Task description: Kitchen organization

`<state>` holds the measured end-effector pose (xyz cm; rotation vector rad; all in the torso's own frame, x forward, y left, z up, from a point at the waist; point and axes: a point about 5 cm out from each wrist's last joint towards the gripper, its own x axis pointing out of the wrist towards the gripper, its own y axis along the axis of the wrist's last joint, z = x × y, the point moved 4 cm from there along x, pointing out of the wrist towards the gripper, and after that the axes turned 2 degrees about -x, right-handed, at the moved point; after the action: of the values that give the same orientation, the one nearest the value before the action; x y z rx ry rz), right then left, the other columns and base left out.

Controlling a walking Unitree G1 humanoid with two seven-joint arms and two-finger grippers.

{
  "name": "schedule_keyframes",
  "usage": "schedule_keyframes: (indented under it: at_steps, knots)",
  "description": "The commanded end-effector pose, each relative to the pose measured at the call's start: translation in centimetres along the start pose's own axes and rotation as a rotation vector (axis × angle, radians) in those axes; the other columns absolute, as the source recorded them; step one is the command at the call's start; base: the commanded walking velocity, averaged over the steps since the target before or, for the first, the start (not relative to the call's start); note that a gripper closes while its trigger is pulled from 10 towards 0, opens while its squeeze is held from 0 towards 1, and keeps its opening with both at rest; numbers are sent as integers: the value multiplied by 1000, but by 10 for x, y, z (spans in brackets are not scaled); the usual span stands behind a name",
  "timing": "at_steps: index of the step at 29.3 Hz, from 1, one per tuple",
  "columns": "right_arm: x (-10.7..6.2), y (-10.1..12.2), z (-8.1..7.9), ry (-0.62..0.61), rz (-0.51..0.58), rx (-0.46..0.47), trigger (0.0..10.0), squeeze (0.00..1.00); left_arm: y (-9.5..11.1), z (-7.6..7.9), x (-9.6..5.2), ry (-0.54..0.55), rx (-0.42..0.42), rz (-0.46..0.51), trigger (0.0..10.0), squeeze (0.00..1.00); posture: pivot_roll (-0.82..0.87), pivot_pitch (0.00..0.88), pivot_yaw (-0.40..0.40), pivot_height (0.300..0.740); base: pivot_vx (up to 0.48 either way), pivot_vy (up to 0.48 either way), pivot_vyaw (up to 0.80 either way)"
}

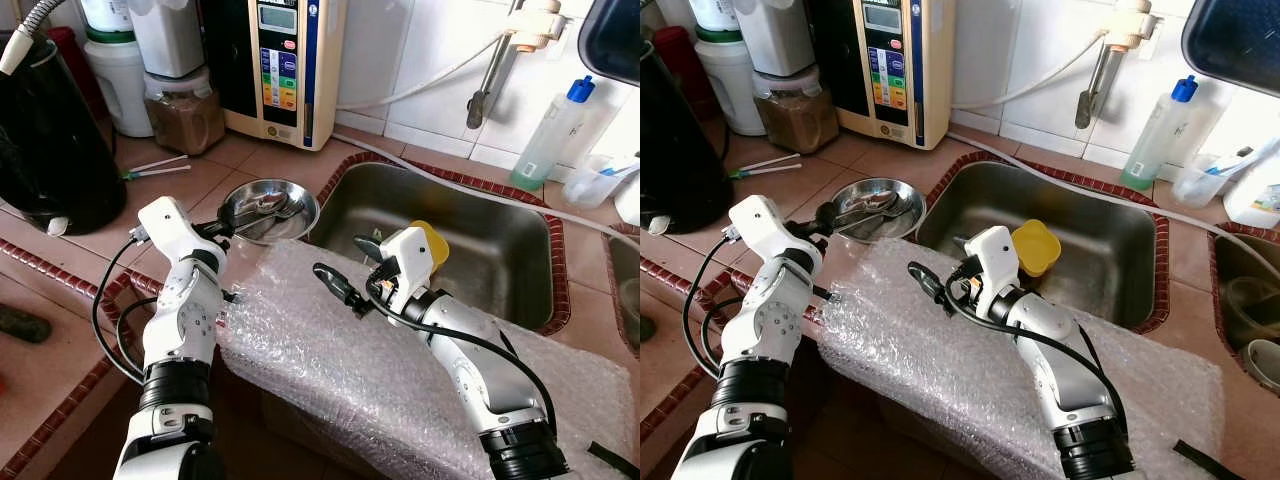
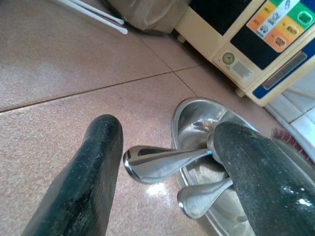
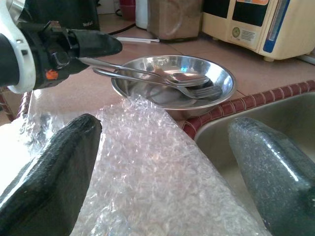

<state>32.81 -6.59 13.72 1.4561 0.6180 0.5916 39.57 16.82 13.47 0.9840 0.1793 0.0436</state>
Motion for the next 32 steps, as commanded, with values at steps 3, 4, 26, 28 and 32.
schedule_keyframes:
  at_steps: [3,4,26,28,32]
  knots:
    - [-1,6,-3,22,10,-14,10000,0,-3,4,2,-8,-23,-17,0,0,63,0,2,740,0,0,0]
    - [-1,5,-3,23,8,-14,10000,0,-3,4,2,-8,-26,-18,0,0,63,0,2,740,0,0,0]
    - [0,4,-6,25,6,-11,10000,0,3,8,4,-30,-29,8,0,0,64,0,6,740,0,0,0]
    - [0,5,-6,23,12,-6,10000,0,5,8,3,-28,-25,14,0,0,65,0,6,740,0,0,0]
    - [0,5,-5,21,12,-6,10000,0,10,7,2,-22,-17,38,0,0,69,0,3,740,0,0,0]
